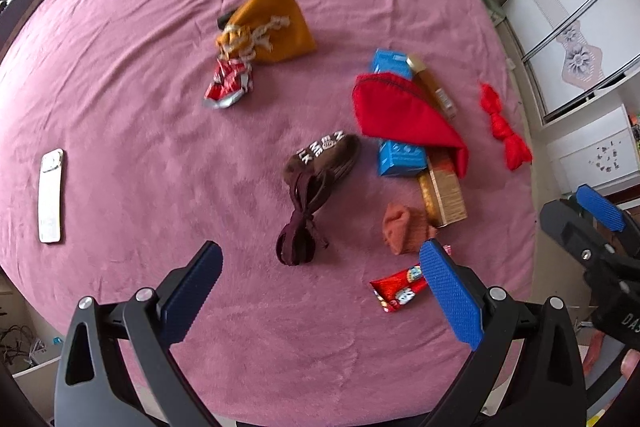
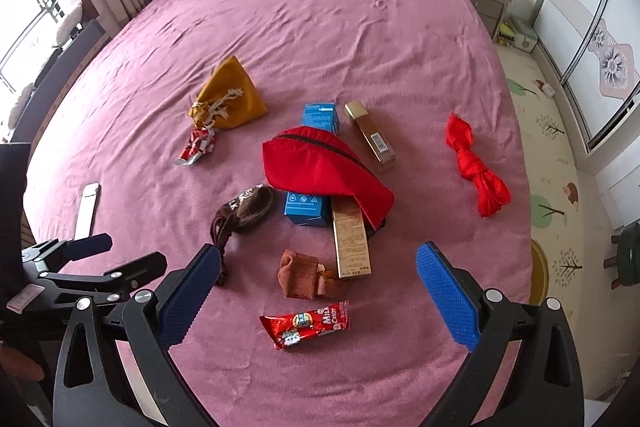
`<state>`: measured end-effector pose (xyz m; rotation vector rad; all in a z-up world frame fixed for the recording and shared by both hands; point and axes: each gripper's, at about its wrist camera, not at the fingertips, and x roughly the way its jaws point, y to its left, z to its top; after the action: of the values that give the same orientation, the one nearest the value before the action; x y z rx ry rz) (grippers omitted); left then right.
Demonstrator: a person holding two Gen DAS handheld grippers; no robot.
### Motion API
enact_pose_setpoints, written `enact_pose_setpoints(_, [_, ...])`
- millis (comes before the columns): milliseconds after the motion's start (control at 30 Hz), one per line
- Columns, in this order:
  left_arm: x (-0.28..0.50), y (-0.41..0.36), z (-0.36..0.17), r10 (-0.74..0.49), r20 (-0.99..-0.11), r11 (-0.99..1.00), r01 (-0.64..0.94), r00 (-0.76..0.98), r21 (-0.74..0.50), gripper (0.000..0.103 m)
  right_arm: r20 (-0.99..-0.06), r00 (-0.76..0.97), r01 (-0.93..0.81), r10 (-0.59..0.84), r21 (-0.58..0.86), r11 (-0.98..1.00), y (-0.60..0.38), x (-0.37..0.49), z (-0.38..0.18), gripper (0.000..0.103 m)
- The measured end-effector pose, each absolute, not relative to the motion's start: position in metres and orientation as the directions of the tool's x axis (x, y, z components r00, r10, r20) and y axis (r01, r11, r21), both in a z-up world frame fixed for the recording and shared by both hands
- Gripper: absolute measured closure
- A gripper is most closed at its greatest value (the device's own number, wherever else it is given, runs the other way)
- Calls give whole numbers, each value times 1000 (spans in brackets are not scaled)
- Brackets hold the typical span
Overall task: Collect trash
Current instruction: 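Lower the left tool onto the brown sock pair and close it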
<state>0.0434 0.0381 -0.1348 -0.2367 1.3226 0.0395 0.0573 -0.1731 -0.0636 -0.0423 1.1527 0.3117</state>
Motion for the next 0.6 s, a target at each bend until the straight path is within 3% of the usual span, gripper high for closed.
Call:
enact_pose_setpoints(300, [61,44,-189,-124,-977,974,-164,174,-153,5,-921,331,-244,207,128,961,-169,76,-103,9])
enact_pose_setpoints(600, [78,44,-250,-135,-987,972,-181,85,-149,15,-927,307,-254,215,138,957,-153,96,-131,9])
